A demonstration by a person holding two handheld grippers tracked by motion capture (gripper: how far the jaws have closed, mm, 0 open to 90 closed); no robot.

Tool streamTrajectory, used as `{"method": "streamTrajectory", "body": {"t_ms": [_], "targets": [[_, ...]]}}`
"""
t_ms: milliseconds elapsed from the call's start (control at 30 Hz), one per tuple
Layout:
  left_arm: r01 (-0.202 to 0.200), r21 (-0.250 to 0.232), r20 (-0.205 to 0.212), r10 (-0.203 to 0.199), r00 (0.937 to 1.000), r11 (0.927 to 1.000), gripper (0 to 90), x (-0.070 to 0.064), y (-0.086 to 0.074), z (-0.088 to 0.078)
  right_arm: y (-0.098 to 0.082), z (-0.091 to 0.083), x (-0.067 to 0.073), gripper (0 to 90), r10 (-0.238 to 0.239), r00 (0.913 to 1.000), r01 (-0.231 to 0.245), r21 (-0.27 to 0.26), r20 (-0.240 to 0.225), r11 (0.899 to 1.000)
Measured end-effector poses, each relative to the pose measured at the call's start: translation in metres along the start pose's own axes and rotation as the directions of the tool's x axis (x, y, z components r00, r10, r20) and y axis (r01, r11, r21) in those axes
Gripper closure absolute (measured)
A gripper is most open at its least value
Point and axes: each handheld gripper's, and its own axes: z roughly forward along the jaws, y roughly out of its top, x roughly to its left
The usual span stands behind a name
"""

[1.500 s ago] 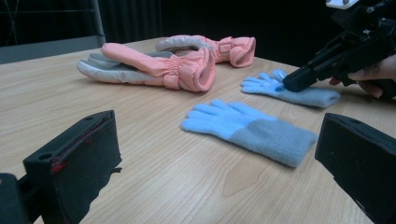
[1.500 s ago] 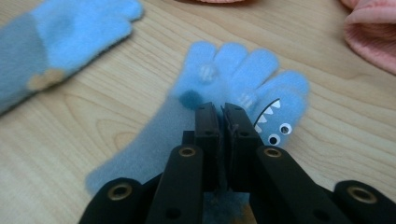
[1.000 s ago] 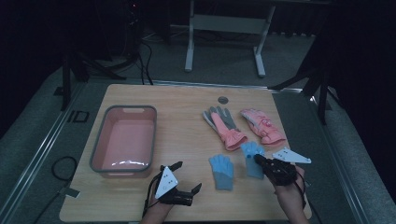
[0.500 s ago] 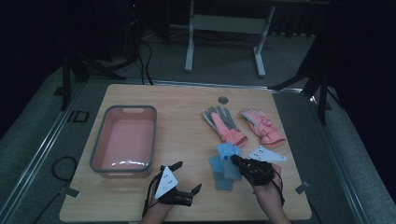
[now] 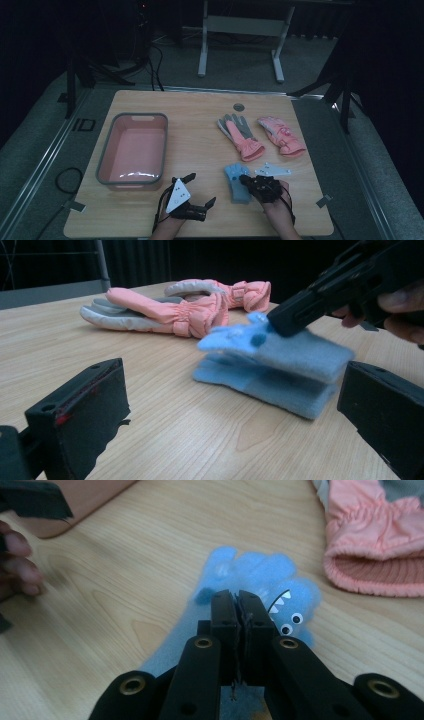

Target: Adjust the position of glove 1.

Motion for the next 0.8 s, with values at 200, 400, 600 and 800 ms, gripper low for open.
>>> {"method": "streamTrajectory", "body": {"t_ms": [200,400,600,800], "targets": [[0.001,-0.001,0.002,-0.001,1.0000,1.0000,0.0,0.000,0.000,0.000,-0.006,0.011,-0.003,86.9,0.009,0.9998,-0.008,0.031,-0.020,0.999],[0.002,-0.003,0.002,-0.002,1.0000,1.0000,0.0,0.000,0.000,0.000,-0.013,0.021,-0.009,86.0,0.009,0.9992,-0.007,0.067,-0.038,0.998],[0.002,0.000,0.002,-0.002,1.0000,1.0000,0.0,0.000,0.000,0.000,-0.018,0.026,-0.013,84.5,0.010,0.9989,-0.006,0.079,-0.045,0.997],[-0.037,0.021,-0.014,0.037,0.9992,0.9991,0.0,-0.003,0.001,0.003,-0.012,0.015,-0.009,66.8,-0.008,0.9990,0.010,0.043,-0.044,0.999]]}}
